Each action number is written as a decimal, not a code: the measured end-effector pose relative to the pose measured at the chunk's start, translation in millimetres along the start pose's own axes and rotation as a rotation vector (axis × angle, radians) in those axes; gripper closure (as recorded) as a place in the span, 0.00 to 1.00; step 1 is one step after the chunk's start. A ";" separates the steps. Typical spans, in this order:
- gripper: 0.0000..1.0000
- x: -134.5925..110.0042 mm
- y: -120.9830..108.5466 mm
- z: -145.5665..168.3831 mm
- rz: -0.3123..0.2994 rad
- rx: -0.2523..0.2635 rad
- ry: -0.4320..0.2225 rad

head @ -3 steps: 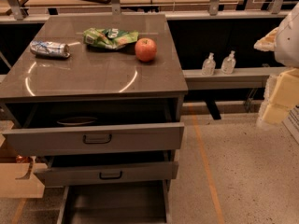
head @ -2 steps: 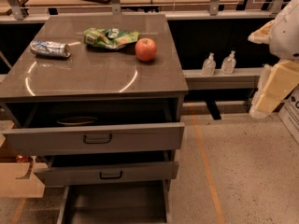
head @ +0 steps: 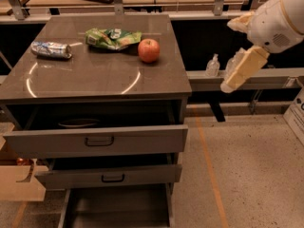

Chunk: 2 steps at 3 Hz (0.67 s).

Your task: Place apple into bottom drawer

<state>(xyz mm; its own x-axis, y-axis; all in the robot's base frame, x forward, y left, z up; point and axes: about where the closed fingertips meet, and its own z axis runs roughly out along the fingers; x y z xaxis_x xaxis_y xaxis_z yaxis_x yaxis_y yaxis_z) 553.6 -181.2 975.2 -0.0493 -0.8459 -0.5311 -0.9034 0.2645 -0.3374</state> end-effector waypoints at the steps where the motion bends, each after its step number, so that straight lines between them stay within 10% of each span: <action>1: 0.00 -20.1 -33.2 29.6 -0.001 0.035 -0.140; 2: 0.00 -23.3 -41.1 37.1 0.003 0.046 -0.166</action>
Offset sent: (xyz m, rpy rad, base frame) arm 0.0435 0.0219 -0.0011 0.1246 -0.0668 0.0296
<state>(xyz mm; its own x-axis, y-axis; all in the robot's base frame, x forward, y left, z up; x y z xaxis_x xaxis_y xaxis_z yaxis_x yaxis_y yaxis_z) 607.6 -155.2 972.6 0.0228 -0.7577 -0.6522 -0.8825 0.2912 -0.3692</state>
